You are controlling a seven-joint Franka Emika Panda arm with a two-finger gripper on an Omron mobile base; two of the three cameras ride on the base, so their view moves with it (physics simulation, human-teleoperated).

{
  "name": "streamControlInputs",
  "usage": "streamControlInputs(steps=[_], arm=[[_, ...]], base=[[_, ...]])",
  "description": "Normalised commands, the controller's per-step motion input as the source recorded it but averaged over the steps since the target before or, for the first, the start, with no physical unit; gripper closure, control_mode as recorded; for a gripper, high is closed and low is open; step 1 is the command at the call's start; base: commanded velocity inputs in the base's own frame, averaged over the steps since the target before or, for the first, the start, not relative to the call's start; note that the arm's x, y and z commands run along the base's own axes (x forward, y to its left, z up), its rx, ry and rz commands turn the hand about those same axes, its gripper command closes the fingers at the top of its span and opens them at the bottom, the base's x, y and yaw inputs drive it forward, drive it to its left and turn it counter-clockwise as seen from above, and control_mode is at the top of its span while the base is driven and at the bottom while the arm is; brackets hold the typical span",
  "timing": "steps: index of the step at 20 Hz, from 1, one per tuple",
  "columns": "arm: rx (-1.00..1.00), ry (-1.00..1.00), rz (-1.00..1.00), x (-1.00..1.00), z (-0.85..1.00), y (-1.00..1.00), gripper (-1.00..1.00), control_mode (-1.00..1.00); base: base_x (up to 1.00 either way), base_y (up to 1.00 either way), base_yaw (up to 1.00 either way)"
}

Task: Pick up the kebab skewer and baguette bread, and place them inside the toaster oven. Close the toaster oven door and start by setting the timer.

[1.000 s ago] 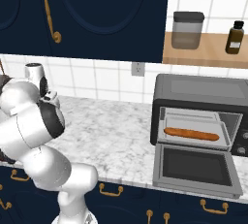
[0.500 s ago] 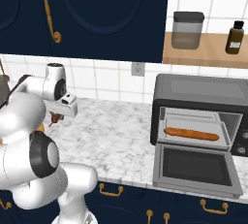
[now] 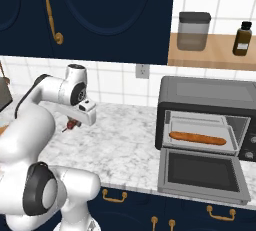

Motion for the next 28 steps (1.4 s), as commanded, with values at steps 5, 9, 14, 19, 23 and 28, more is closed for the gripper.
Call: streamControlInputs(steps=[5, 9, 14, 19, 23, 28], arm=[[0.0, 0.03, -0.2, -0.38, 0.26, -0.57, 1.0, -1.0], [0.0, 0.11, -0.29, -0.4, 0.38, -0.78, 1.0, -1.0], [0.0, 0.12, -0.33, -0.44, 0.3, -0.84, 1.0, -1.0], [0.0, 0.19, -0.4, -0.33, 0.29, -0.95, 1.0, -1.0], [0.0, 0.18, -0.4, -0.06, 0.23, -0.91, 1.0, -1.0], [-0.05, 0.03, -0.19, 0.0, 0.01, -0.9, 1.0, -1.0]], base=[[0.0, 0.0, 0.0], [0.0, 0.0, 0.0], [0.0, 0.0, 0.0], [0.0, 0.0, 0.0], [0.0, 0.0, 0.0], [0.0, 0.0, 0.0]])
